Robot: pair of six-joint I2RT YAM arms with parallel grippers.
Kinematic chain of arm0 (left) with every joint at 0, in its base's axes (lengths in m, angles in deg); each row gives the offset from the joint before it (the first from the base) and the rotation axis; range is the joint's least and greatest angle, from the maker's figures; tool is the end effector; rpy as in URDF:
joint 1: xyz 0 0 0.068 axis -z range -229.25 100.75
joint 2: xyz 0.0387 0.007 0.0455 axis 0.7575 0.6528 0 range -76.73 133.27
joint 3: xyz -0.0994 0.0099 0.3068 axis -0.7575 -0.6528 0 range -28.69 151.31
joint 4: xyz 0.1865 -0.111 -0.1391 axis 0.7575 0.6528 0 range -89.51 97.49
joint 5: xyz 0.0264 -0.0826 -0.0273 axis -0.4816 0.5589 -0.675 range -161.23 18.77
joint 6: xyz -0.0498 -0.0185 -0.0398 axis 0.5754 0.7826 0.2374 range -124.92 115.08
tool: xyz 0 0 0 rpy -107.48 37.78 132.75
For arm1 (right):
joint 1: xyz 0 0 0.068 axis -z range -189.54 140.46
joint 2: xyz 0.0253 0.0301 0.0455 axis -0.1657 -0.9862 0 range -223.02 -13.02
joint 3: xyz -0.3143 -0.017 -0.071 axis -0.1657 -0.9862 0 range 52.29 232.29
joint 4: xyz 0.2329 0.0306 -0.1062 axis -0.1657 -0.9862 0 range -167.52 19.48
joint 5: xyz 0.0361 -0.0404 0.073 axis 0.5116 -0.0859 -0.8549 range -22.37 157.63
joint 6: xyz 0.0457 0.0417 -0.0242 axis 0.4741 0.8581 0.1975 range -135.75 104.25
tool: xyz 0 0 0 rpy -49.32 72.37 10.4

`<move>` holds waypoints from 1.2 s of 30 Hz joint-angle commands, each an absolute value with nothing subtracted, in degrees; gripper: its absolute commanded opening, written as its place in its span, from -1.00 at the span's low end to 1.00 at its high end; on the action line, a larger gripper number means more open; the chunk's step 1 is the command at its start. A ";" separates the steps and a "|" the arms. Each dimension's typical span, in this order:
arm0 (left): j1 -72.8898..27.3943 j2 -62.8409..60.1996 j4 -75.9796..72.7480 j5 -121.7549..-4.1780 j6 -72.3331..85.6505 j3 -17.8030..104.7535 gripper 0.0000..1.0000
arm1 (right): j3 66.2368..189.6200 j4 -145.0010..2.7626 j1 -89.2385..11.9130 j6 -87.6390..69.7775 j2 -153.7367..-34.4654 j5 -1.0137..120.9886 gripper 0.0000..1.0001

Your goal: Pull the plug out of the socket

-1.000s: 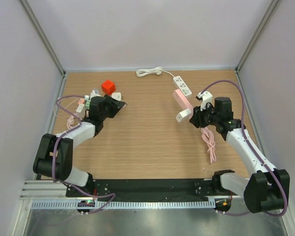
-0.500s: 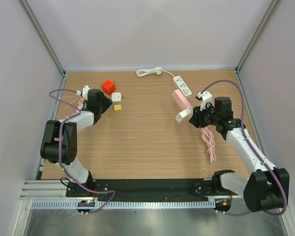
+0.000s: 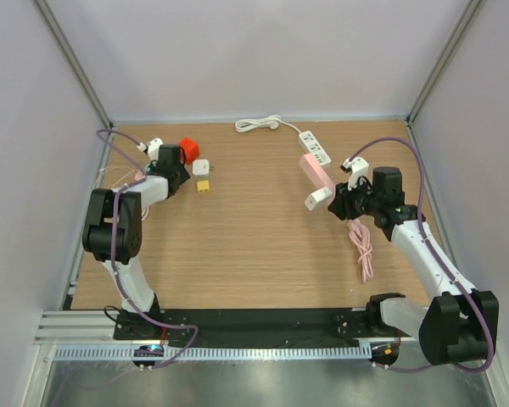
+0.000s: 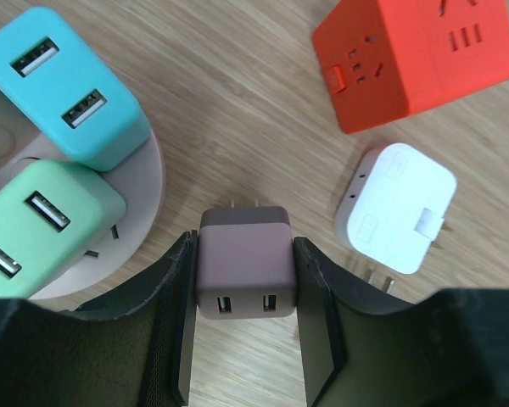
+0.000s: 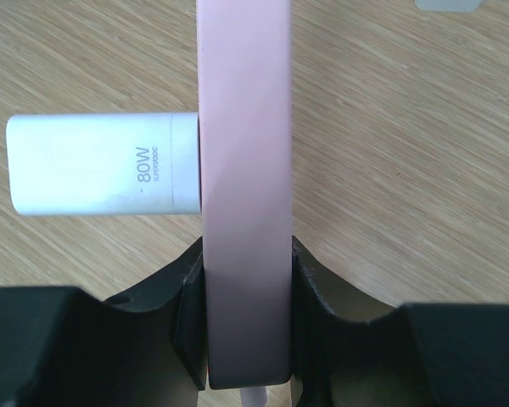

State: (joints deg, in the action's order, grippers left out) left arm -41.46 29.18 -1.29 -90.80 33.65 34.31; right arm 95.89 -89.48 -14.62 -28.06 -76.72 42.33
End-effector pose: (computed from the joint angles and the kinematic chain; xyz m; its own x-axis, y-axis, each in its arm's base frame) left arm 0.4154 -0.0391 0.2152 -0.4332 -0.5336 -0.7263 -0.5018 0.8122 -0.2974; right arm 0.2189 0.0420 0.2929 -0.5257 -0.2403 -0.8160 -0.5350 0.8392 0.0975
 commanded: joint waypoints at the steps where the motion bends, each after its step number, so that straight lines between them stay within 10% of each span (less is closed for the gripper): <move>1: -41.43 30.32 -0.39 -94.08 29.80 36.96 -0.72 | 99.58 -85.99 -14.19 -28.67 -75.77 40.21 -0.98; 36: -39.05 14.70 -6.53 -71.42 31.99 29.59 0.66 | 100.02 -87.31 -12.35 -28.93 -76.56 34.94 -0.98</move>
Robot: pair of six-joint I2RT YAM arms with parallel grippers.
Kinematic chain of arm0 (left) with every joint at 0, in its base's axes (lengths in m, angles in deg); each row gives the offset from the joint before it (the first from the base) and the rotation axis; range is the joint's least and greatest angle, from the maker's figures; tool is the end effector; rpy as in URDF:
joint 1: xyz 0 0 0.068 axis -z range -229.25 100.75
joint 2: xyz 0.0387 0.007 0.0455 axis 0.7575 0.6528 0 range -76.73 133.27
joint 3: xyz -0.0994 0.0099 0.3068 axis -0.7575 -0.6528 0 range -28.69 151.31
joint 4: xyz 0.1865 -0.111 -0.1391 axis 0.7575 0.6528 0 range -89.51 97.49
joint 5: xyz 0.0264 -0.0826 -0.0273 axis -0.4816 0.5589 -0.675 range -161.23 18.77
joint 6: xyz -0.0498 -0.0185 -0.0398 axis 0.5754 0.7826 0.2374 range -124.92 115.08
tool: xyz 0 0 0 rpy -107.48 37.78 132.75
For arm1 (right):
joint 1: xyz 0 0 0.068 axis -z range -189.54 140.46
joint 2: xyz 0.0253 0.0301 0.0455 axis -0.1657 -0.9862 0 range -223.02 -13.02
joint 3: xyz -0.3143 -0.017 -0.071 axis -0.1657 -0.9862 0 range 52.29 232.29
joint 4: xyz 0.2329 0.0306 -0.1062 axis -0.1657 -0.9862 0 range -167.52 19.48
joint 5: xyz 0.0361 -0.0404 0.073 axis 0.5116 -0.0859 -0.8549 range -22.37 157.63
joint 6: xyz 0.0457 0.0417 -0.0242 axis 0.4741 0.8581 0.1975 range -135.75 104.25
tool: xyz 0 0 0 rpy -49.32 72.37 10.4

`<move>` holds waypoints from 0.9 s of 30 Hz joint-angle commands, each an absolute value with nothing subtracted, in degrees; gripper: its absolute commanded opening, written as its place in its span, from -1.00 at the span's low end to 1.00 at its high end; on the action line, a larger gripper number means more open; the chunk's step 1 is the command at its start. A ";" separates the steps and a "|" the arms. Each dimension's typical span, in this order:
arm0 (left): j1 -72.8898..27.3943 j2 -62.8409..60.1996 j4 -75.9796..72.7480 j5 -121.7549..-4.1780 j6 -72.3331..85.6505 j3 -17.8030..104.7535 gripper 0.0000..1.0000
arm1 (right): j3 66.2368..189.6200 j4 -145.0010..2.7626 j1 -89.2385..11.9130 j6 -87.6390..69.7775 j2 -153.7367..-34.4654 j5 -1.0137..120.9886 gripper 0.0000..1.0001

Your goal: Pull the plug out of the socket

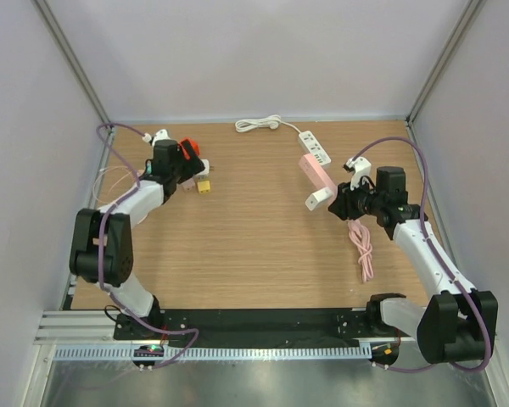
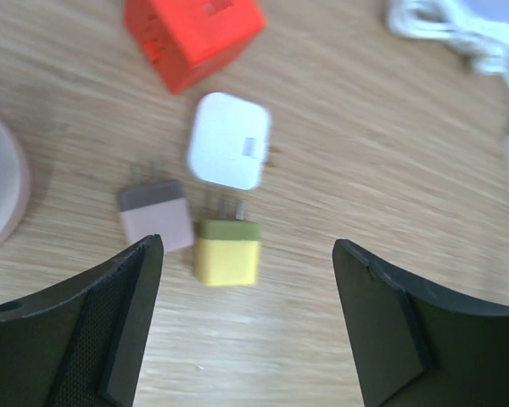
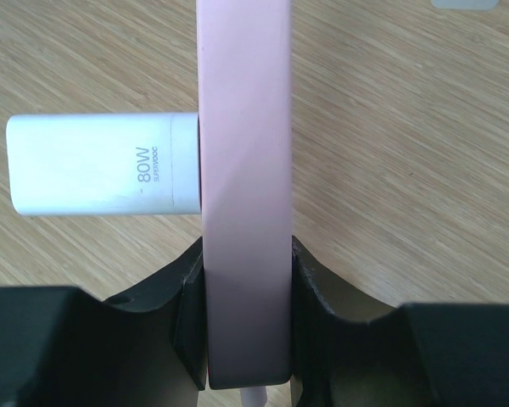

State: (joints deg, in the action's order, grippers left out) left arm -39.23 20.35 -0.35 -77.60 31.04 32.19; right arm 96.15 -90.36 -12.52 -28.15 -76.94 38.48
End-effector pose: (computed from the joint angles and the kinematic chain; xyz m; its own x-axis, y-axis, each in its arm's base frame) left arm 0.3868 -0.0625 0.2593 -0.5104 -0.5024 -0.6979 -0.2667 0.8640 -0.4270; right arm 0.2189 0.0370 0.2933 -0.5358 -0.2157 -0.8163 -0.5464 0.8257 0.1404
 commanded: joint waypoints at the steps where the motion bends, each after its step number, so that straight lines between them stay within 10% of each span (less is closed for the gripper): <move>1: -39.05 13.46 -8.11 -68.97 32.43 28.36 0.70 | 100.11 -87.48 -12.26 -28.93 -76.65 34.59 -0.98; 16: -25.27 1.85 -28.16 -44.34 31.21 16.48 0.99 | 103.01 -91.35 -12.26 -27.09 -83.59 25.01 -0.98; 27: -10.16 2.55 -27.73 -48.28 10.03 18.23 0.99 | 106.96 -97.68 -12.26 -26.73 -93.69 18.94 -0.98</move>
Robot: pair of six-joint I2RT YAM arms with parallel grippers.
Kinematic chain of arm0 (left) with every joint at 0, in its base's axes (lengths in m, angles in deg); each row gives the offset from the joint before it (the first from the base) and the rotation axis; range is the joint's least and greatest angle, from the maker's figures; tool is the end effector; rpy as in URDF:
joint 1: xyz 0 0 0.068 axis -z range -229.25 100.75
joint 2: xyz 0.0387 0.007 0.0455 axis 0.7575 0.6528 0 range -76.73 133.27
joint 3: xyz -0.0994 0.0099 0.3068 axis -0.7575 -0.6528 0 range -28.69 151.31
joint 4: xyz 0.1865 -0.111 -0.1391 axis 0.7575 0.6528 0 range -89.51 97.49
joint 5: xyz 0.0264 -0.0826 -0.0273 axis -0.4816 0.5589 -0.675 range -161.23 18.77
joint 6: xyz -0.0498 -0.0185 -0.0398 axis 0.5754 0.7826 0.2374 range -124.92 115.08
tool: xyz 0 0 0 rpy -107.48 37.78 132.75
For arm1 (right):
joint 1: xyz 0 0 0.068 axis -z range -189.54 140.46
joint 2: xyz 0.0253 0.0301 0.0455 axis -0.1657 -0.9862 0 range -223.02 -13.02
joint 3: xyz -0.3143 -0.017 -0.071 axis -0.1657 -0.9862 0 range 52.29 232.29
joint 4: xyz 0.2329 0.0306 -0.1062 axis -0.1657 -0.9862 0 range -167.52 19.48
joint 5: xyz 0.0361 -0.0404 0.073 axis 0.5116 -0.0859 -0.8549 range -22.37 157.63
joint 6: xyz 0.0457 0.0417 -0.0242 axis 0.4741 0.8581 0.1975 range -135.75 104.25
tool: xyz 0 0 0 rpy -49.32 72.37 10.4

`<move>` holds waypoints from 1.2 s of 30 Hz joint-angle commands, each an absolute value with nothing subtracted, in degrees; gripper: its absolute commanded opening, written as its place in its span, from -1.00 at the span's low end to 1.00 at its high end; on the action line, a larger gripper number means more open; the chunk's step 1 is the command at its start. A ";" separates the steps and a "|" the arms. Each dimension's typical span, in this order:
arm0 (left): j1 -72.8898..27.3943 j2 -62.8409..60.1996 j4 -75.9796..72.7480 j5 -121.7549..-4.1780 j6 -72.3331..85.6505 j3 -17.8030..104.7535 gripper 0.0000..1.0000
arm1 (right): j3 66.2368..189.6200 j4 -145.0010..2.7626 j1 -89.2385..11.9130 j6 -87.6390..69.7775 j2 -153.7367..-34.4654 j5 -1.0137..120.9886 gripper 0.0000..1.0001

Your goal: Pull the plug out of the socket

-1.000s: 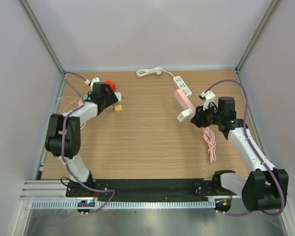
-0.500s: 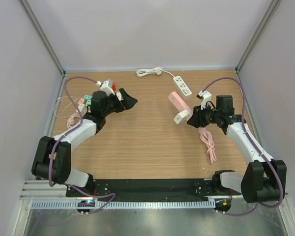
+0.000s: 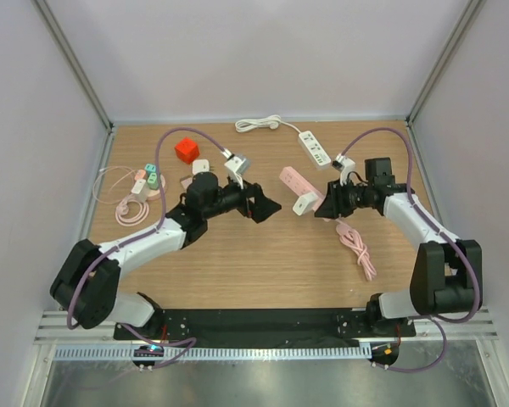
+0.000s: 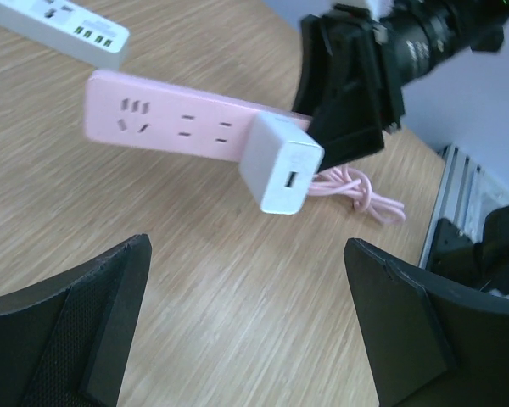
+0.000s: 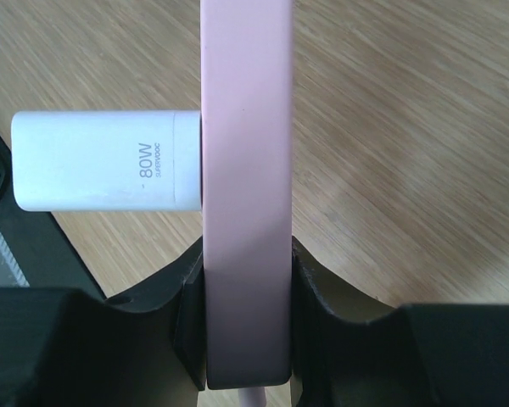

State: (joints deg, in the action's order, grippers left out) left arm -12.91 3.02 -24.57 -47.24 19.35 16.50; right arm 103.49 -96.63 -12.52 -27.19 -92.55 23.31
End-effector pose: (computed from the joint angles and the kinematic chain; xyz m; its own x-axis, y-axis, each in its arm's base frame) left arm 0.2425 -0.2050 0.3162 -0.4764 -0.1157 -0.8716 0.7334 0.4944 -0.4665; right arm 0.2661 0.0506 0.2709 -0.7084 -0.1790 -0.6827 -0.5953 0.6712 0.4417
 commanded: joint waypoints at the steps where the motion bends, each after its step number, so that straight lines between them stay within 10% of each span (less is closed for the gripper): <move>1: -9.27 2.81 -27.38 -49.16 8.28 18.50 1.00 | 107.40 -98.03 -12.26 -26.56 -94.23 18.94 -0.98; 18: 3.58 17.93 -12.62 -68.15 -3.34 36.25 0.81 | 107.23 -97.33 -12.61 -24.53 -93.71 20.08 -0.98; 36: 6.30 28.03 2.22 -69.19 -4.66 50.49 -0.10 | 106.87 -96.63 -12.61 -24.18 -92.74 20.78 -0.98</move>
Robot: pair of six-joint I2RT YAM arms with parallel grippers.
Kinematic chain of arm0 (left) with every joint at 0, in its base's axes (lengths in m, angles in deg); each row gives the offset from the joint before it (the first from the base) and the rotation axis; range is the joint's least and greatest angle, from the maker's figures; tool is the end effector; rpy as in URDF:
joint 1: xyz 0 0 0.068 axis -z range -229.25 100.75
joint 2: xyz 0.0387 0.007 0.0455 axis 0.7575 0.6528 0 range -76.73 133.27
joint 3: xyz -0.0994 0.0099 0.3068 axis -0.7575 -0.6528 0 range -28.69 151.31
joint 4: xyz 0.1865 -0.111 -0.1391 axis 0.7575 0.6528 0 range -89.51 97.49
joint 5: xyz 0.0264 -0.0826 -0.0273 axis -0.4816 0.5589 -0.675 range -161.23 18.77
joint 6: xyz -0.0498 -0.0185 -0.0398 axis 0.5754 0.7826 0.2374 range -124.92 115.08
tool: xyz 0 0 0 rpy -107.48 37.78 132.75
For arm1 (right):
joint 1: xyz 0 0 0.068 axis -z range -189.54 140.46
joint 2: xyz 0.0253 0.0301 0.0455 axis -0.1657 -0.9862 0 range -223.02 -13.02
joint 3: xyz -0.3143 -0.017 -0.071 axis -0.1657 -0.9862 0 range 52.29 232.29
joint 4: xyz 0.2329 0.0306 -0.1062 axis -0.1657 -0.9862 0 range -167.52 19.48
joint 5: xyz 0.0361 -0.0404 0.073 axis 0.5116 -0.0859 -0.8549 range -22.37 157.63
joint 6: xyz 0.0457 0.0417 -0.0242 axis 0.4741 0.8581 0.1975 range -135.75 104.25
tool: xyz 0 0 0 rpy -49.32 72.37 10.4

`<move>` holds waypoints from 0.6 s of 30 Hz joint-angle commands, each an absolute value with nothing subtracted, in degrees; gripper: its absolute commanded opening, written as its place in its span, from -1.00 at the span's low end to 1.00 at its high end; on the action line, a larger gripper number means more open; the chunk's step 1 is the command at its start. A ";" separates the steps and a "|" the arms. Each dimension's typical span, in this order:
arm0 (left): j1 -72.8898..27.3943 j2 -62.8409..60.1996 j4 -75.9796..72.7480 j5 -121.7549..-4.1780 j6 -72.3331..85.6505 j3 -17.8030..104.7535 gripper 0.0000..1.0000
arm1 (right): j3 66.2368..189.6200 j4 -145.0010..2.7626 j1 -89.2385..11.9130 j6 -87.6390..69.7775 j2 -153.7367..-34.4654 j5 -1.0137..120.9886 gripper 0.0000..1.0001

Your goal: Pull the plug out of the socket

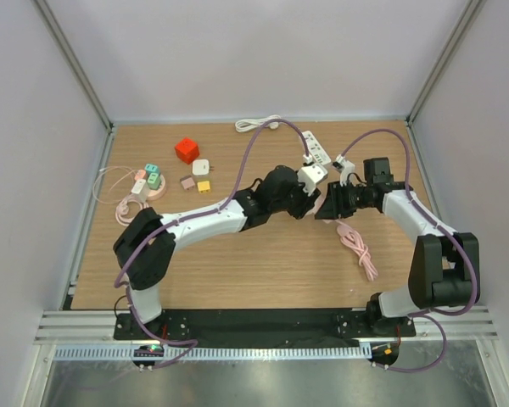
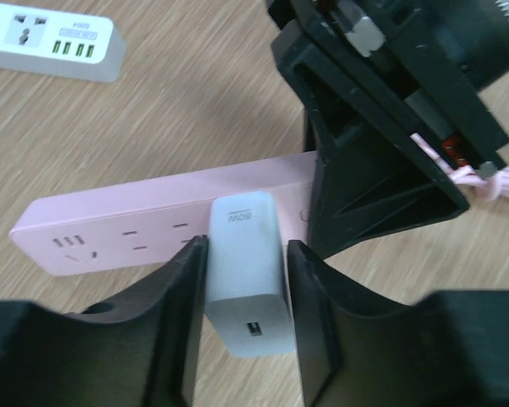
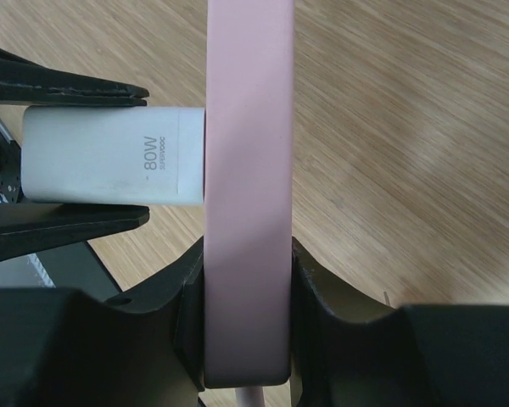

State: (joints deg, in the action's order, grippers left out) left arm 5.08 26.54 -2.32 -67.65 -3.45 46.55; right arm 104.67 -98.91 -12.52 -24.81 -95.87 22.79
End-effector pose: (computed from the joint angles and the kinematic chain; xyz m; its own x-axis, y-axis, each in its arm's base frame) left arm 0.2583 -0.3657 0.3061 -0.2700 0.3322 -0.9037 0.8371 0.5448 -0.0498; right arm 0.2742 0.0514 0.2604 -0.7809 -0.1525 -0.6057 -0.5306 0.6736 0.5145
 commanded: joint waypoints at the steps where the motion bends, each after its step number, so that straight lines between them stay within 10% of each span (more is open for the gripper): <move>1: 6.56 28.56 3.29 -70.77 -4.66 52.32 -0.18 | 106.87 -96.63 -12.70 -24.10 -92.74 20.87 -0.98; 3: 7.35 30.06 6.09 -73.15 -6.14 53.83 -0.33 | 106.79 -96.45 -12.70 -24.18 -92.65 21.05 -0.97; 5: 7.88 31.20 8.12 -75.52 -6.15 55.94 -1.00 | 106.79 -96.36 -12.61 -24.01 -92.56 21.48 -0.98; 18: 5.77 25.76 9.20 -78.16 -4.21 49.73 -1.00 | 105.56 -93.47 -10.95 -20.94 -90.19 31.40 -0.98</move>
State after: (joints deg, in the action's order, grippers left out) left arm 6.46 29.84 7.36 -74.04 -3.25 54.09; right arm 104.57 -98.77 -12.63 -24.17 -94.34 27.34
